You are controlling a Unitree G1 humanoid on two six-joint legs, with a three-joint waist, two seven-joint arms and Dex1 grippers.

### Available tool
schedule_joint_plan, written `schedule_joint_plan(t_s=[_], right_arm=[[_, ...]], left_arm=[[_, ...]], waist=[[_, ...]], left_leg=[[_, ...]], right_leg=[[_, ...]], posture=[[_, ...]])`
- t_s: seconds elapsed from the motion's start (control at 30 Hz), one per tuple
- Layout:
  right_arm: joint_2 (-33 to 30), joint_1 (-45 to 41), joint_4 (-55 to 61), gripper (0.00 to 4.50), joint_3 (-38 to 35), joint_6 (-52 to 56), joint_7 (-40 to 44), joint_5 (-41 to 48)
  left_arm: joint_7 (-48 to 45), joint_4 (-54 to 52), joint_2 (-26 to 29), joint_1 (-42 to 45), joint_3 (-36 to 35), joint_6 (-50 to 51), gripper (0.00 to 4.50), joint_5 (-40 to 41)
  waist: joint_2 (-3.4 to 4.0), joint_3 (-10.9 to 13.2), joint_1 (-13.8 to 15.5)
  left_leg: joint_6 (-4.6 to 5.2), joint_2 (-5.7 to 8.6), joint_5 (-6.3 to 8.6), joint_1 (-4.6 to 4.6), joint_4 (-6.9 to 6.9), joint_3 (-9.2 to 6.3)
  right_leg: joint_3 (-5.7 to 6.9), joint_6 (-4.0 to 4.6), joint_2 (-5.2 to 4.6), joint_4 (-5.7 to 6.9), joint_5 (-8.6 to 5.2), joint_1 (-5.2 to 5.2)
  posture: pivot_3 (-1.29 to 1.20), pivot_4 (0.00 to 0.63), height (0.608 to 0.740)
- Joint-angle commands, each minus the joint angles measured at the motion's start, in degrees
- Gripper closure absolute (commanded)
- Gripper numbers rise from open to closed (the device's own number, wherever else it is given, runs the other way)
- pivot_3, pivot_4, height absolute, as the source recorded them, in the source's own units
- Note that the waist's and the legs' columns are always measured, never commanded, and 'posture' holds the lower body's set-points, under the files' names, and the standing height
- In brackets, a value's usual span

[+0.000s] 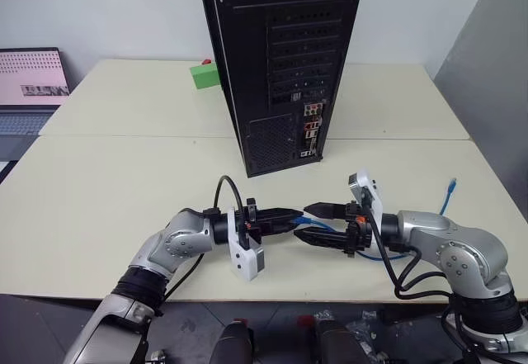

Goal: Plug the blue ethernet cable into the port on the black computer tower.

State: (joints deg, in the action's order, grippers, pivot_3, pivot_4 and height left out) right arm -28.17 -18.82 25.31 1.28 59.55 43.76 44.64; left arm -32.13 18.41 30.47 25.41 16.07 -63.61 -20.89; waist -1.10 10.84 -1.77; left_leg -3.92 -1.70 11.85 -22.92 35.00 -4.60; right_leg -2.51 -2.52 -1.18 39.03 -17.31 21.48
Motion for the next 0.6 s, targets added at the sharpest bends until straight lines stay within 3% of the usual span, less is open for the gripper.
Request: schedule_joint_plan(t_s=[0.03,0.27,0.53,0.6], right_arm=[[0.39,-0.86,0.79,0.82,-0.96,0.07,-0.72,2.17],[0.53,-1.17,0.47,2.33,-0.87,-0.29,-1.86,3.11],[0.45,-2.0,-0.49,4.39,-0.85,-0.32,-2.27,3.67],[0.44,-2.32,-0.86,4.48,-0.94,-0.14,-2.24,3.91]], left_arm=[[2.31,-0.85,0.46,0.98,-0.35,-0.89,4.21,-0.78],[3.57,-1.13,0.94,0.89,0.09,-0.8,4.21,-1.45],[4.69,-1.56,1.41,0.54,0.06,-0.95,4.21,-2.08],[4.95,-1.52,1.52,0.5,0.18,-0.98,4.21,-2.35]], waist=[[0.0,0.0,0.0],[0.0,0.0,-0.01],[0.0,0.0,-0.02],[0.0,0.0,-0.02]], left_leg=[[0.0,0.0,0.0,0.0,0.0,-0.01],[0.0,0.0,0.0,0.0,0.0,0.0],[0.0,0.0,0.0,0.0,0.0,0.0],[0.0,0.0,0.0,0.0,0.0,0.0]], right_leg=[[0.0,0.0,0.0,0.0,0.0,0.0],[0.0,0.0,0.0,0.0,0.0,0.0],[0.0,0.0,0.0,0.0,0.0,0.0],[0.01,0.0,0.0,0.01,0.0,0.0]], posture=[[0.0,0.15,0.74],[0.0,0.15,0.74],[0.0,0.15,0.74],[0.0,0.15,0.74]])
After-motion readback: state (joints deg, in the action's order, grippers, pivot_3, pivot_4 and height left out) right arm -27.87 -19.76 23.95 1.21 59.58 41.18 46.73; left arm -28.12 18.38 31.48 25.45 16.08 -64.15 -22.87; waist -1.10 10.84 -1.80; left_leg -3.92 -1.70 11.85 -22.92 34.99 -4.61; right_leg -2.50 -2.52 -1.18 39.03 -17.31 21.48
